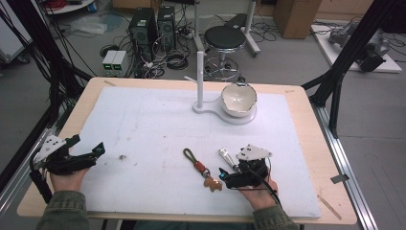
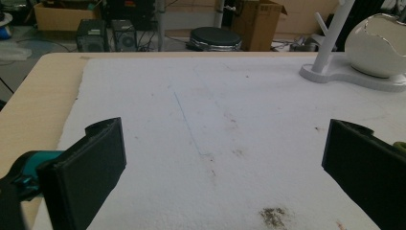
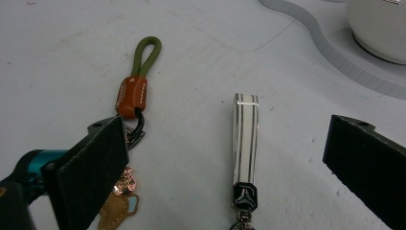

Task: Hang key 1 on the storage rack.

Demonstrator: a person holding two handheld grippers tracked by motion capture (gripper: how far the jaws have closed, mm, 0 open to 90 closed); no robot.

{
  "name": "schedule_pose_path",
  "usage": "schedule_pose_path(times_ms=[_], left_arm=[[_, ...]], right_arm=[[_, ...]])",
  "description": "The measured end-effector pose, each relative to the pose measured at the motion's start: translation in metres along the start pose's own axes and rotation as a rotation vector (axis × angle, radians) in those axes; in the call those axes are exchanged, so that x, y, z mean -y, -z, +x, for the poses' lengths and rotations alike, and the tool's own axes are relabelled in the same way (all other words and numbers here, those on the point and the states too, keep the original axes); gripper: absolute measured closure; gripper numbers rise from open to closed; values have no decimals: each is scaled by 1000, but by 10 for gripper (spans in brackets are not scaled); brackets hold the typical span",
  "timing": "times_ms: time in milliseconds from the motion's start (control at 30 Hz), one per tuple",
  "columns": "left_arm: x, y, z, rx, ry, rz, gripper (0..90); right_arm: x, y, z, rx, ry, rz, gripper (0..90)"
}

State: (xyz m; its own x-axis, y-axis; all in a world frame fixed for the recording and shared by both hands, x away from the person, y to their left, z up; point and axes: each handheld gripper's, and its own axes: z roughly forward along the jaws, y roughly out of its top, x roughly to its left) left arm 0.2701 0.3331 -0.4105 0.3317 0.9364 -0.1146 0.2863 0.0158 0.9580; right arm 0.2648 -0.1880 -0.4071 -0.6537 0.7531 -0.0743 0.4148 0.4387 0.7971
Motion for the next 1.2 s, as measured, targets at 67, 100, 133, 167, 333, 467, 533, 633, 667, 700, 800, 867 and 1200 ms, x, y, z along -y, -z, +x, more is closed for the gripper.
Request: schedule_pose_path(times_ms=[67, 100, 133, 167, 333, 467, 533, 633, 667, 700, 800, 867, 1200], left_arm=[[0, 0, 0, 0, -2, 2, 17], [0, 0, 0, 1, -3, 3, 17], [0, 0, 0, 1, -2, 3, 17], [0, 0, 0, 2, -2, 5, 17], [0, 0, 0, 2, -3, 5, 17], [0, -1, 0, 1, -2, 5, 17], [0, -1, 0, 1, -3, 4, 17], [0, -1, 0, 0, -3, 4, 17], [0, -1, 0, 1, -3, 4, 17], [0, -1, 0, 1, -3, 4, 17], [0, -1, 0, 2, -4, 6, 17], [0, -1, 0, 3, -6, 7, 17], [1, -2, -1, 3, -11, 12, 17]], right_arm=[[-1, -2, 2, -5, 5, 7, 5], [-2, -3, 2, -5, 11, 12, 5], [-2, -4, 4, -5, 10, 19, 5], [-2, -4, 4, -4, 14, 24, 5], [-5, -10, 9, -18, 25, 49, 5], [-8, -15, 14, -29, 46, 69, 5], [-9, -16, 16, -29, 48, 74, 6], [-12, -23, 20, -35, 59, 92, 6], [-13, -25, 21, -41, 57, 98, 6], [-14, -27, 21, -44, 63, 105, 9], [-18, -33, 24, -52, 74, 125, 39], [-19, -35, 25, -54, 78, 130, 40], [-27, -49, 31, -75, 99, 169, 72]])
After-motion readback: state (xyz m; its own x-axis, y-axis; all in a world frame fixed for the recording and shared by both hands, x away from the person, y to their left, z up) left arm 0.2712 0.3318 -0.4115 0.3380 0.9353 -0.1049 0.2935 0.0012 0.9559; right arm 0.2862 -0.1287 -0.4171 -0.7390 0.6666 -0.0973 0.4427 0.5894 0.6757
